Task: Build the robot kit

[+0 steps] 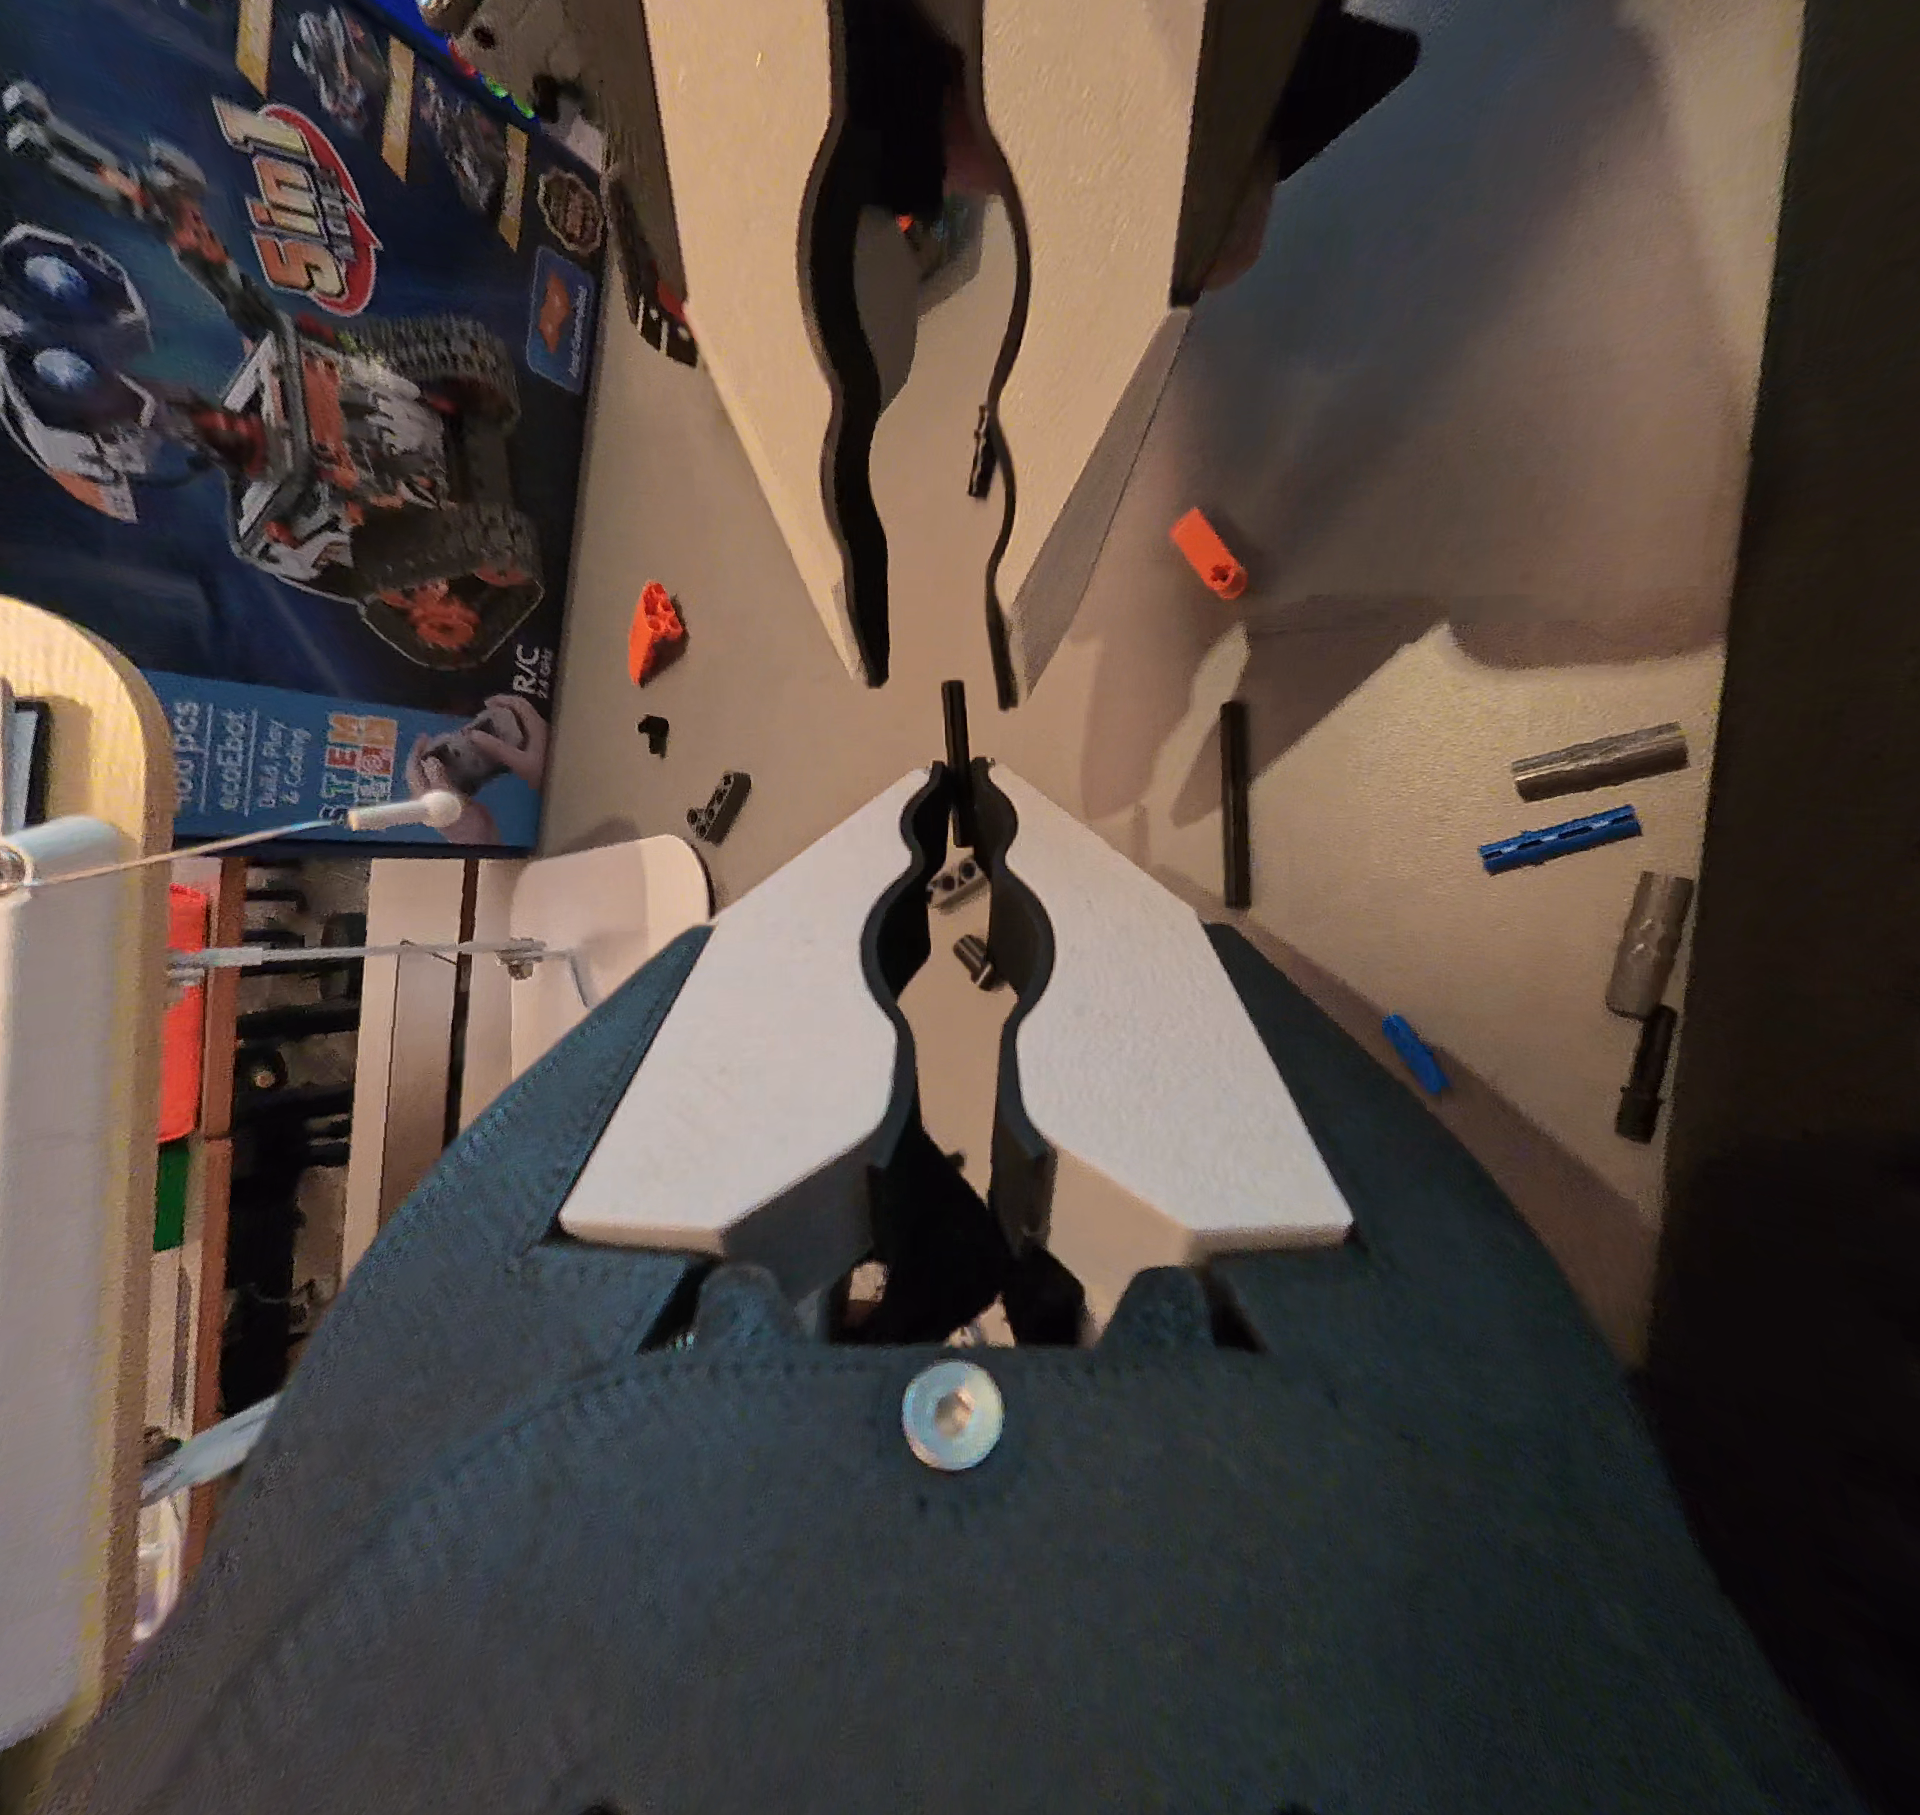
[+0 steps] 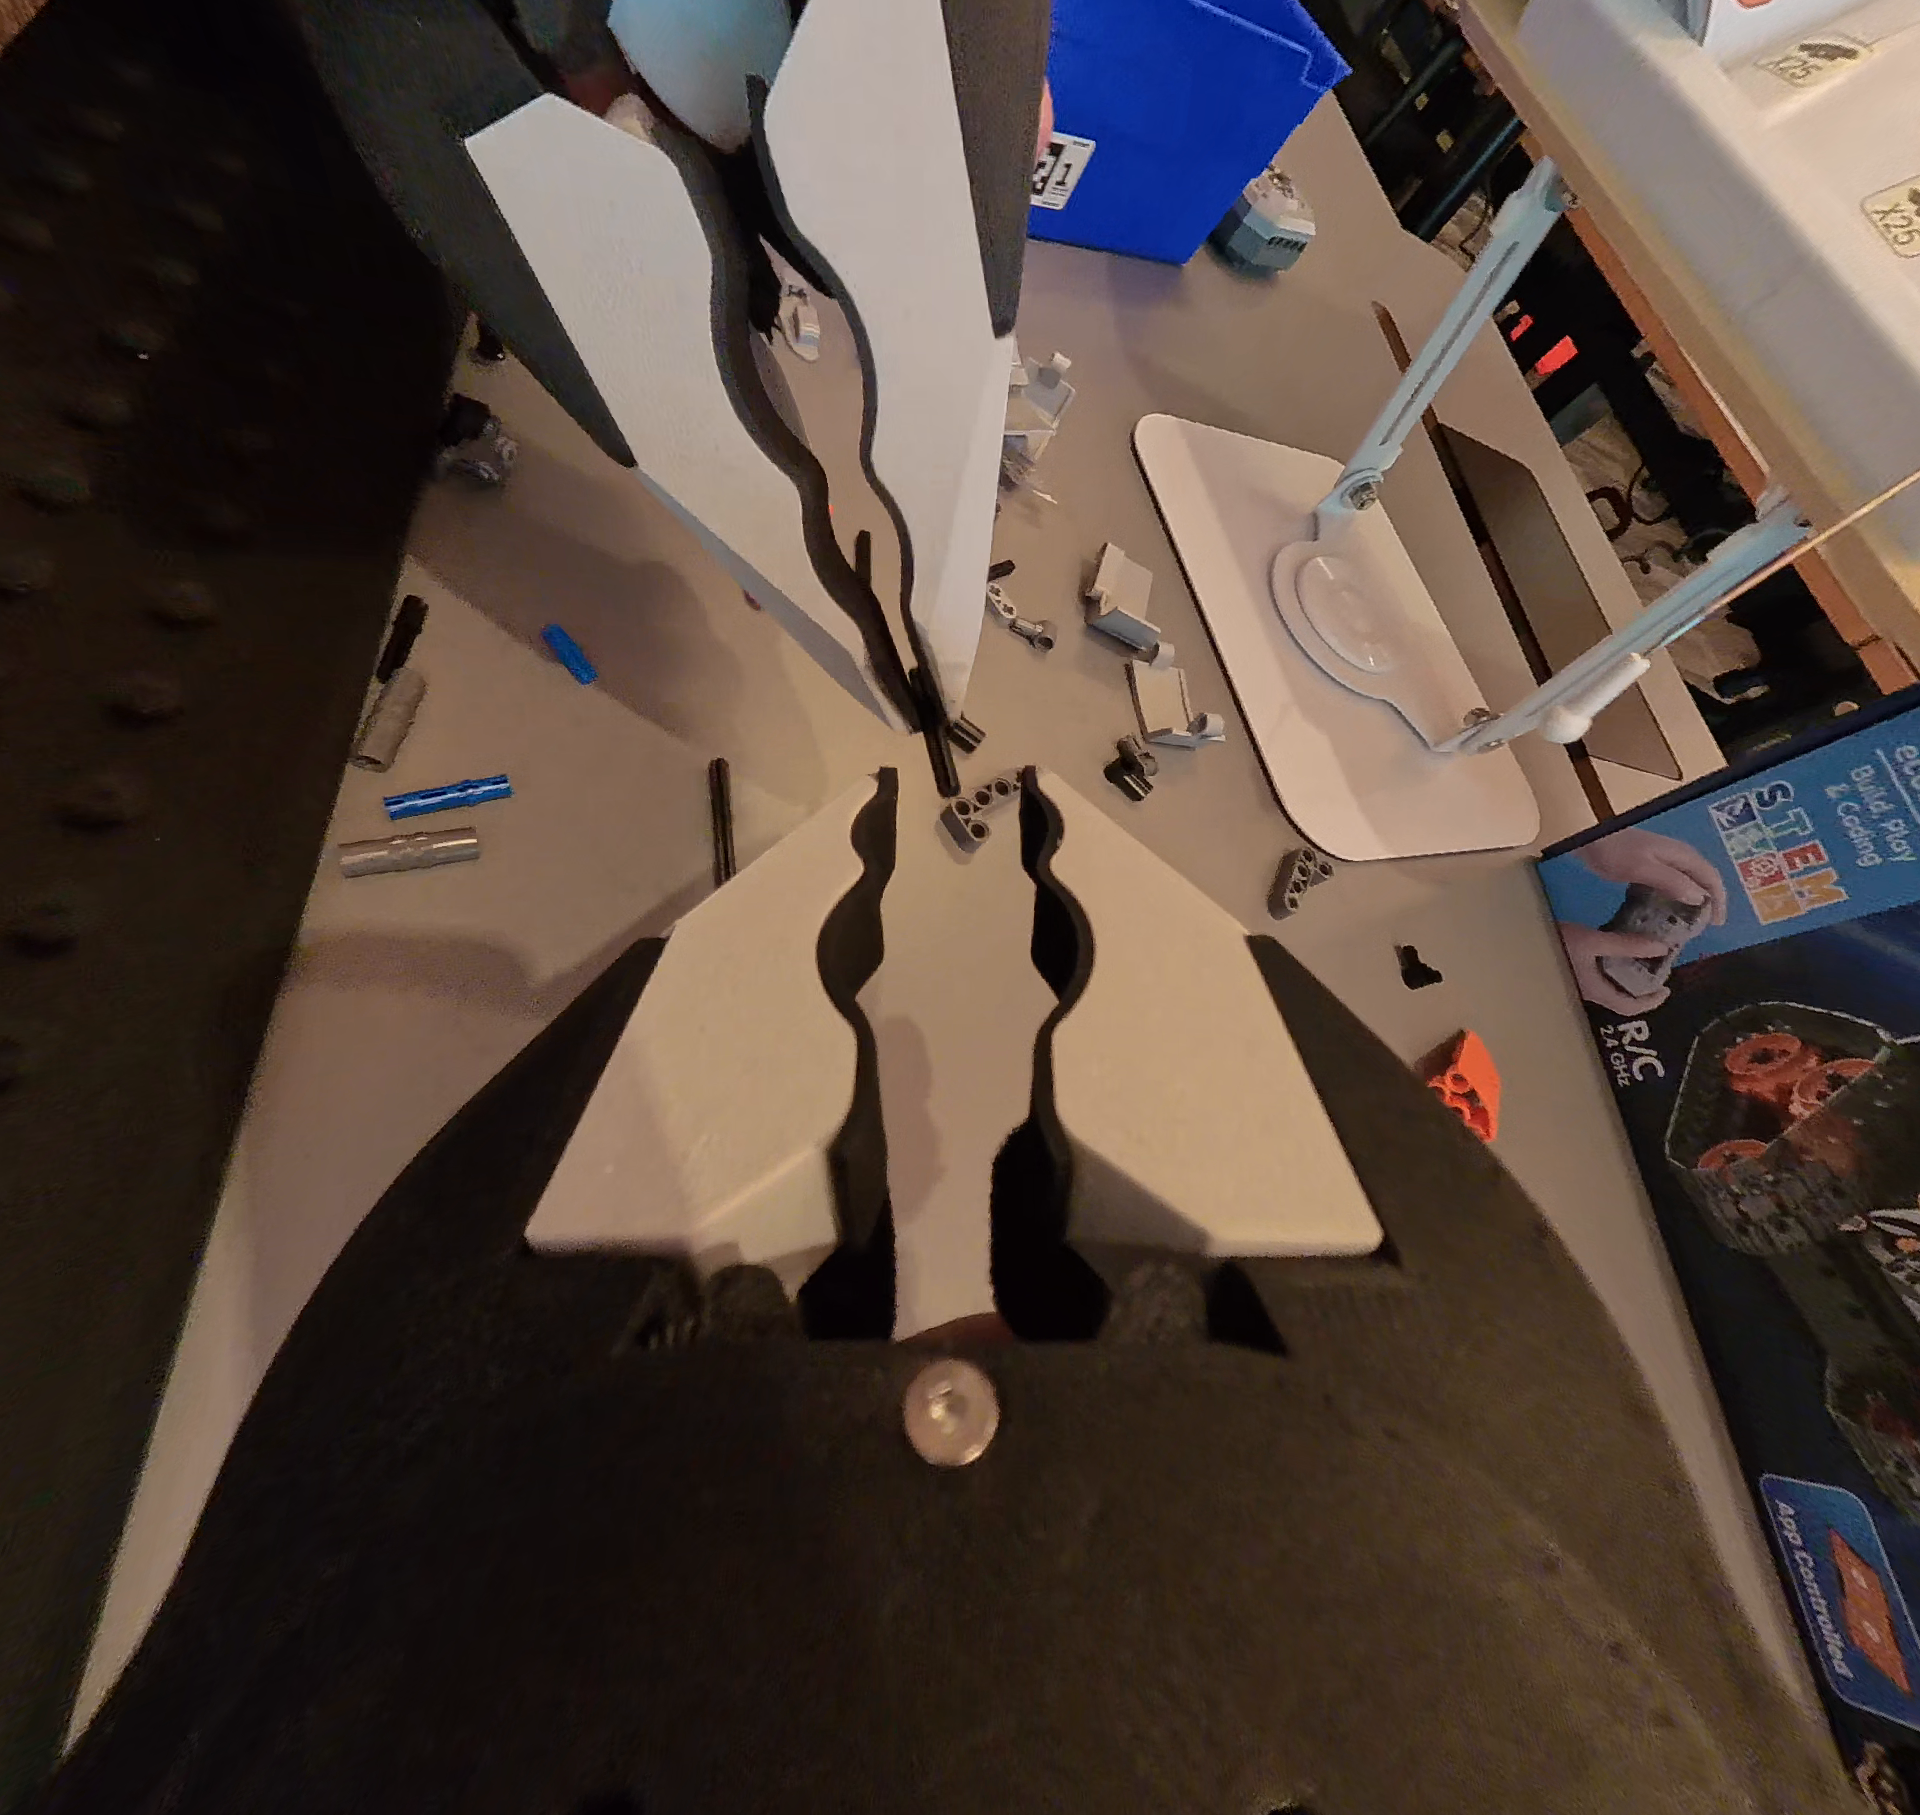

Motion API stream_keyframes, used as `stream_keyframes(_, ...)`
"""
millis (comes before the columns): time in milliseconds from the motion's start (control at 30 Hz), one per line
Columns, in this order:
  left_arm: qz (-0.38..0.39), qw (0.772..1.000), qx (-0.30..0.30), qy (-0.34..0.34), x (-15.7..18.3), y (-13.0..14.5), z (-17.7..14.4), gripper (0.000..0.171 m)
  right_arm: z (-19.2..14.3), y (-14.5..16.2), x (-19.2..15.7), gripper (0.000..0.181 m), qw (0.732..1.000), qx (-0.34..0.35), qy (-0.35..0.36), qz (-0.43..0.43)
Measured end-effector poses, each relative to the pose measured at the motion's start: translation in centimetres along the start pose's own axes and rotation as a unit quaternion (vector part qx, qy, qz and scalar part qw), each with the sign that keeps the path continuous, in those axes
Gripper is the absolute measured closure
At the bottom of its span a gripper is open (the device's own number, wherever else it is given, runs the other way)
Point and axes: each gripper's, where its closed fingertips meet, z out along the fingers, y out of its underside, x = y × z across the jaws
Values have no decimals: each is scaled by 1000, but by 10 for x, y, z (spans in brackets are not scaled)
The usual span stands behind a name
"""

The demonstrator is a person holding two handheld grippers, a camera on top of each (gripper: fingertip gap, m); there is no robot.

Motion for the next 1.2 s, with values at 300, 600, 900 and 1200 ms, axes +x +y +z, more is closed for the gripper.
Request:
stream_keyframes(300,33,999,16,-9,4,-12,2,169,-1,1,-9,180,1000,-8,-13,-23)
stream_keyframes(600,-8,999,24,-45,-9,-4,-8,157,-7,1,-6,181,1000,0,-16,-11)
stream_keyframes(900,-109,983,-101,-110,-51,97,-81,158,-18,15,12,180,1000,-5,5,8)
stream_keyframes(1200,-163,962,-214,-50,-14,166,-102,155,-17,17,8,180,1000,-9,-2,3)
